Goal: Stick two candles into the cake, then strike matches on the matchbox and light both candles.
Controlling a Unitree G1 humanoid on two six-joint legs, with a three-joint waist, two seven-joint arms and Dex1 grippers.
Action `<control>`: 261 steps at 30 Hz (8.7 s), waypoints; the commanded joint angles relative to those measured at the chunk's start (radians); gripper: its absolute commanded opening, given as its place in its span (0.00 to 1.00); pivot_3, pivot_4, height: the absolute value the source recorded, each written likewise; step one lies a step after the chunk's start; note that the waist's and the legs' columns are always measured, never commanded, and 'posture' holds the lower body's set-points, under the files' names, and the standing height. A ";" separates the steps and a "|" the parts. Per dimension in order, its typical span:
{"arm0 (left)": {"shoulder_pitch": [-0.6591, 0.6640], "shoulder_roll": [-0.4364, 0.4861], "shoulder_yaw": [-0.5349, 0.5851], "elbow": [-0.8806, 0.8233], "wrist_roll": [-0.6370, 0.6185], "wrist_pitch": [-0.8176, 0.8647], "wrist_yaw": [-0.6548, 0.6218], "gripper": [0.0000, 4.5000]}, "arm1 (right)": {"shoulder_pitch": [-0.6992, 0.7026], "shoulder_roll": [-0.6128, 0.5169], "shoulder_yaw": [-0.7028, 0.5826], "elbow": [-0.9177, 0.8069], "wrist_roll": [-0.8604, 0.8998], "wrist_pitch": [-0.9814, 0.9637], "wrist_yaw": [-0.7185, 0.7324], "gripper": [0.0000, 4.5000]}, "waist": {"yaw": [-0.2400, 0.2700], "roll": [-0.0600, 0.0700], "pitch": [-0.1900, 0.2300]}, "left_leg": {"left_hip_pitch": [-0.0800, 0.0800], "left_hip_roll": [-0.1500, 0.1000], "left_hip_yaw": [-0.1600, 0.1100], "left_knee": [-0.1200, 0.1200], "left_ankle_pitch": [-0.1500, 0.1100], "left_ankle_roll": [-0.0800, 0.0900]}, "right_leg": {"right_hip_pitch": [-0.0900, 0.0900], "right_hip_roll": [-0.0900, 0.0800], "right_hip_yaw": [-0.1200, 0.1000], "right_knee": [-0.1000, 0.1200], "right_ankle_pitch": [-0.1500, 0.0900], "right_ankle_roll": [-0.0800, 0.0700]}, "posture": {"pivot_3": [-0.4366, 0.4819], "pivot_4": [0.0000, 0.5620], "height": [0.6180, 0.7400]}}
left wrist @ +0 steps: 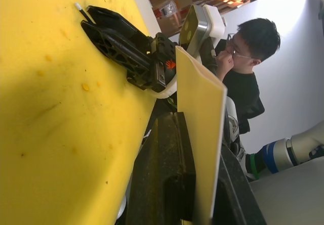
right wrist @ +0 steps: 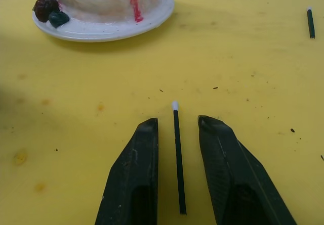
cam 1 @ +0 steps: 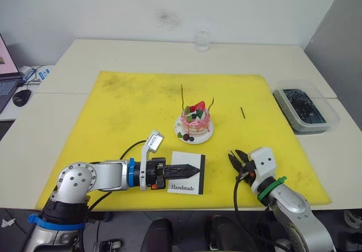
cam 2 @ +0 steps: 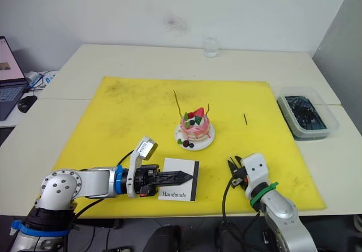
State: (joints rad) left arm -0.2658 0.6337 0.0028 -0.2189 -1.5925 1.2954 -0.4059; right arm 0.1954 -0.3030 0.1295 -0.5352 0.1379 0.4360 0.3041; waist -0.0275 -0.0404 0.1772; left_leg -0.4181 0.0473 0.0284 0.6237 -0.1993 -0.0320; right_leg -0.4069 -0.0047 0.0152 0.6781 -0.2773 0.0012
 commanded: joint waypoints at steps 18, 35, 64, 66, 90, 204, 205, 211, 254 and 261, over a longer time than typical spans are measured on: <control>-0.057 -0.042 -0.005 -0.051 0.063 -0.044 0.035 0.00 | -0.029 -0.022 -0.044 -0.078 0.032 0.028 0.022 0.01 | 0.002 -0.001 0.000 | 0.001 0.000 0.000 0.001 0.000 0.000 | 0.001 0.000 0.000 0.000 0.000 0.000 | 0.48 0.27 1.00; -0.242 -0.191 -0.101 -0.048 0.409 -0.123 0.048 0.00 | -0.296 -0.395 -0.111 -0.413 0.201 0.341 0.235 0.01 | 0.004 -0.001 0.000 | 0.000 -0.002 -0.001 0.001 0.000 0.000 | 0.001 0.004 -0.001 0.000 0.001 0.002 | 0.48 0.27 1.00; -0.200 -0.210 -0.106 -0.121 0.510 -0.122 -0.057 0.00 | -0.354 -0.452 0.004 -0.355 0.131 0.376 0.216 0.01 | 0.004 -0.001 0.000 | -0.001 -0.001 -0.001 0.002 0.000 0.000 | 0.001 0.003 0.000 0.000 0.001 0.002 | 0.48 0.27 1.00; -0.199 -0.205 -0.116 -0.130 0.524 -0.126 -0.069 0.00 | -0.358 -0.449 0.008 -0.353 0.129 0.379 0.211 0.01 | 0.004 -0.001 0.000 | -0.001 -0.001 -0.001 0.002 0.000 0.000 | 0.001 0.003 0.000 0.000 0.001 0.002 | 0.48 0.27 1.00; 0.075 0.083 0.117 -0.226 0.560 -0.100 -0.192 0.00 | -0.506 -0.373 -0.085 -0.313 0.047 0.351 0.123 0.01 | -0.003 -0.001 0.000 | 0.001 0.001 -0.001 0.001 0.000 0.000 | 0.000 0.004 -0.001 0.002 0.001 0.001 | 0.48 0.27 1.00; 0.108 0.055 0.165 -0.151 0.517 -0.120 -0.207 0.00 | -0.838 0.008 0.156 -0.042 -0.071 0.329 0.145 0.01 | -0.001 0.000 0.000 | 0.000 0.001 0.000 0.001 0.000 0.000 | 0.000 0.001 0.000 0.002 0.001 0.001 | 0.48 0.27 1.00; 0.108 0.054 0.165 -0.151 0.517 -0.120 -0.206 0.00 | -0.834 0.006 0.157 -0.050 -0.066 0.334 0.146 0.01 | -0.001 0.000 0.000 | 0.000 0.001 0.000 0.001 0.000 0.000 | 0.000 0.001 0.000 0.002 0.001 0.001 | 0.48 0.27 1.00; 0.102 0.047 0.167 -0.149 0.515 -0.116 -0.202 0.00 | -0.790 -0.023 0.145 -0.126 -0.027 0.370 0.174 0.01 | -0.001 0.000 0.000 | 0.000 0.001 0.000 0.001 0.000 0.000 | 0.000 0.000 0.000 0.002 0.001 0.001 | 0.48 0.27 1.00; 0.076 -0.094 0.116 -0.176 0.399 -0.064 -0.102 0.00 | -0.571 -0.418 -0.340 0.802 -0.207 -0.302 0.020 0.15 | -0.001 0.000 0.000 | 0.000 -0.001 0.001 0.002 0.000 0.000 | 0.001 0.004 0.001 0.001 0.001 0.002 | 0.48 0.27 1.00; 0.069 -0.083 0.119 -0.168 0.404 -0.069 -0.099 0.00 | -0.541 -0.422 -0.389 0.716 -0.200 -0.318 -0.036 0.71 | 0.000 0.000 0.000 | 0.000 -0.001 0.001 0.002 0.000 0.000 | 0.001 0.004 0.002 0.002 0.001 0.002 | 0.48 0.27 1.00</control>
State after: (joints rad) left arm -0.1881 0.5456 0.1132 -0.3561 -1.1762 1.2361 -0.5026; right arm -0.3480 -0.7100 -0.2172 0.2392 -0.0675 0.1327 0.2873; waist -0.0280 -0.0401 0.1774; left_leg -0.4183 0.0465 0.0297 0.6259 -0.1991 -0.0318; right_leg -0.4061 -0.0011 0.0168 0.6798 -0.2761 0.0030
